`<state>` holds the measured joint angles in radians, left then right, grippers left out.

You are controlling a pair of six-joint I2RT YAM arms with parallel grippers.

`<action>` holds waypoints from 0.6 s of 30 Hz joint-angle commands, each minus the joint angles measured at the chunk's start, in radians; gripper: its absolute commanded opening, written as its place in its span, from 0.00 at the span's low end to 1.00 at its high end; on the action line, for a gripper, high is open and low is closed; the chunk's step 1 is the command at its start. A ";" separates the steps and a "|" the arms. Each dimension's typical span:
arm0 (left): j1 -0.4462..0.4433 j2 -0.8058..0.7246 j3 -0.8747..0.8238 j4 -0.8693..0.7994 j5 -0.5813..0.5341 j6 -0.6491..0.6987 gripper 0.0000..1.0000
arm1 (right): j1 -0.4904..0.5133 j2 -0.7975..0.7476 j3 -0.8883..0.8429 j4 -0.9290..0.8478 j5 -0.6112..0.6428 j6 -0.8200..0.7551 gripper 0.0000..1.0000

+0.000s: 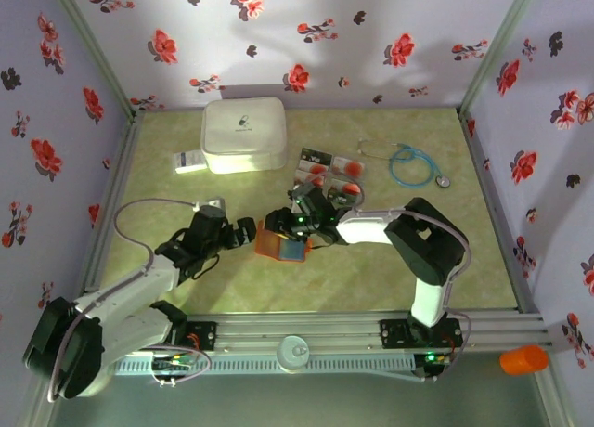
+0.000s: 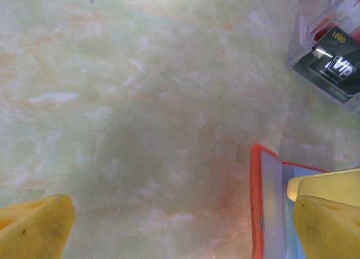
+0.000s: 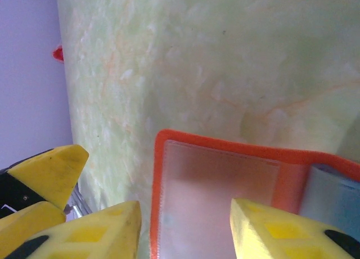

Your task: Put the credit cards into the card holder

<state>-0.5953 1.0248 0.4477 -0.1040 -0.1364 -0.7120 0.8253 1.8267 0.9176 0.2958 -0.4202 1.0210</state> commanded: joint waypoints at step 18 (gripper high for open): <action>0.001 0.154 0.106 -0.053 0.075 0.103 1.00 | -0.017 0.058 -0.008 0.006 -0.030 -0.032 0.20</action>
<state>-0.5953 1.1591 0.5205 -0.1436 -0.0811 -0.6437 0.8162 1.8618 0.8890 0.2996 -0.4332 1.0103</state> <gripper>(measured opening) 0.998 0.197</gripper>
